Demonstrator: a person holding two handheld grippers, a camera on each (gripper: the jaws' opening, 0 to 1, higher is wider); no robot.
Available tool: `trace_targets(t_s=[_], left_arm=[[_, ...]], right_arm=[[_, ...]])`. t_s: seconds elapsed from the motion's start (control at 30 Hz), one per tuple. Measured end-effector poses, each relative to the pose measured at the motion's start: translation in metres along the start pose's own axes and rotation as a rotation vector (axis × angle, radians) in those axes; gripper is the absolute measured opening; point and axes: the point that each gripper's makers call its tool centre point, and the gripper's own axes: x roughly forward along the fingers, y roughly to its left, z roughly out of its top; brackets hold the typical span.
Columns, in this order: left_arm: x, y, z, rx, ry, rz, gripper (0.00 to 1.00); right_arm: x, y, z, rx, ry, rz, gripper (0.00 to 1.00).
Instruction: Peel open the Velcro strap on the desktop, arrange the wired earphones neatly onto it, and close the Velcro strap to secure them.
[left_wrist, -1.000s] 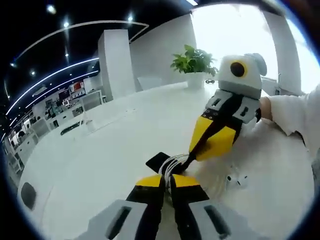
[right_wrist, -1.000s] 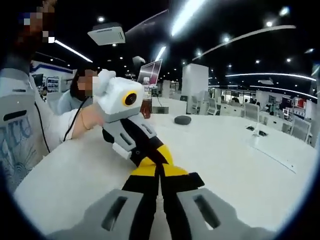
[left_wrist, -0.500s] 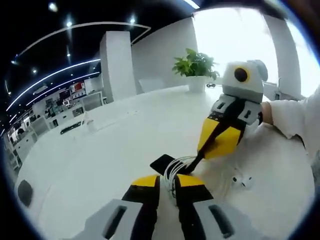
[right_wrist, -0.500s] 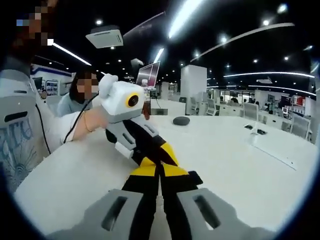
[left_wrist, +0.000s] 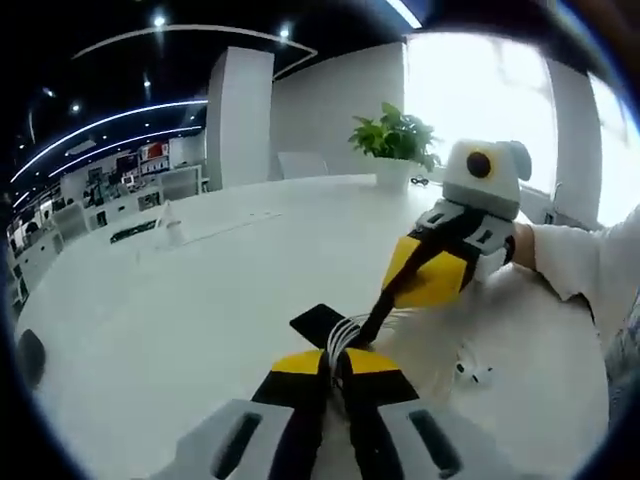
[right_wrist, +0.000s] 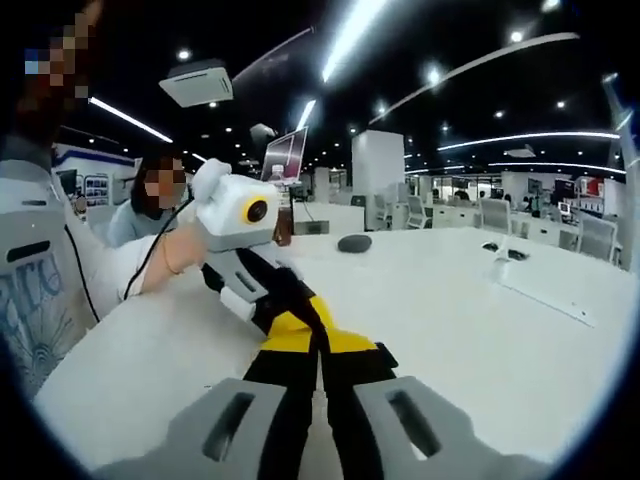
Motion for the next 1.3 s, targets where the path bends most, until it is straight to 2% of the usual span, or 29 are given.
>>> trace_targets(t_s=[0.1,0.2,0.3,0.53,0.6,0.87,1.23,1.3], left_arm=[[-0.001,0.0,-0.001,0.02,0.01,0.005,0.1],[-0.002,-0.001,-0.001,0.025,0.012,0.005,0.1],[0.0,-0.005,-0.002,0.033,0.016,-0.008,0.1],[-0.001,-0.005,-0.002,0.034,0.016,-0.008,0.1],[-0.001,-0.005,-0.002,0.032,0.015,-0.009,0.1],[-0.002,-0.005,-0.002,0.041,0.021,-0.004,0.1],[-0.003,-0.006,-0.003,0.044,0.019,-0.007,0.1],[-0.003,-0.006,-0.003,0.044,0.019,-0.007,0.1]], right_arm=[[0.004,0.0,0.003,-0.015,0.013,0.003,0.03],[0.008,-0.009,0.005,-0.017,0.03,-0.019,0.03],[0.009,-0.02,0.005,0.02,0.042,-0.044,0.03],[0.014,-0.037,-0.013,0.143,0.124,-0.066,0.03],[0.016,-0.04,-0.017,0.153,0.14,-0.071,0.03],[0.021,-0.04,-0.023,0.145,0.157,-0.062,0.03],[0.025,-0.042,-0.035,0.121,0.232,-0.07,0.03],[0.025,-0.043,-0.038,0.091,0.257,-0.073,0.04]])
